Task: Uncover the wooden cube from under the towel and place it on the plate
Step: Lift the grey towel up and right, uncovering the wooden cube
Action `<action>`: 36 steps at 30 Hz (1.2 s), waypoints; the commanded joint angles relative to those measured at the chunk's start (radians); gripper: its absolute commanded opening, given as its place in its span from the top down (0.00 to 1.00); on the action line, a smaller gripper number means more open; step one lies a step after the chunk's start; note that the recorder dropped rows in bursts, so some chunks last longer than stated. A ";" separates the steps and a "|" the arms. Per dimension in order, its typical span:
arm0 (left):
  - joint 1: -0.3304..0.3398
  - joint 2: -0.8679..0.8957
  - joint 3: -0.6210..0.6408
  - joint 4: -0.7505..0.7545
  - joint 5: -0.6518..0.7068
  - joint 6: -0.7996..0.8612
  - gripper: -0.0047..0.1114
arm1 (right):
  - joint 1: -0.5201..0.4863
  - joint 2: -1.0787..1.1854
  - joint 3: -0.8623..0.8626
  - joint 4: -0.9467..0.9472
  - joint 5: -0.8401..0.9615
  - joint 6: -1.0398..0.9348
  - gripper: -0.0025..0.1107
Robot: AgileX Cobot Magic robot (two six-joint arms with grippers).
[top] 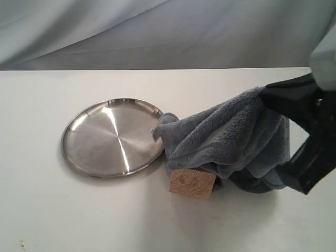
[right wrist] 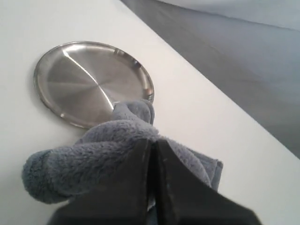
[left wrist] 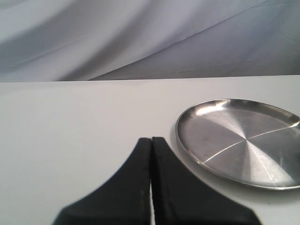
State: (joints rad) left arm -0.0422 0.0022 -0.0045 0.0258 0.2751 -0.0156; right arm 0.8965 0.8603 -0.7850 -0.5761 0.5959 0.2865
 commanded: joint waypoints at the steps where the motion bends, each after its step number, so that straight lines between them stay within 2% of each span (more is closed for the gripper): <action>1: 0.002 -0.002 0.004 0.000 -0.009 -0.007 0.96 | 0.000 -0.069 0.003 -0.075 -0.016 0.012 0.98; 6: 0.002 -0.002 0.004 0.000 -0.009 -0.007 0.96 | 0.000 -0.125 0.003 -0.395 -0.039 0.234 0.98; 8: 0.002 -0.002 0.004 0.000 -0.009 -0.007 0.96 | 0.000 -0.125 0.003 -0.458 -0.039 0.275 0.98; 18: 0.002 -0.002 0.004 0.000 -0.009 -0.007 0.96 | 0.000 -0.125 0.003 -0.747 0.006 0.427 0.98; 29: 0.002 -0.002 0.004 0.000 -0.009 -0.007 0.96 | 0.000 -0.125 0.003 -0.938 0.010 0.535 0.98; 34: 0.002 -0.002 0.004 0.000 -0.009 -0.007 0.96 | 0.000 -0.125 0.003 -1.155 0.019 0.759 0.98; 36: 0.002 -0.002 0.004 0.000 -0.009 -0.007 0.96 | 0.000 -0.122 -0.008 -1.168 0.030 0.833 0.98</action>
State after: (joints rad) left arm -0.0422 0.0022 -0.0045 0.0258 0.2751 -0.0156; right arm 0.8965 0.7462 -0.7850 -1.6600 0.6117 1.0155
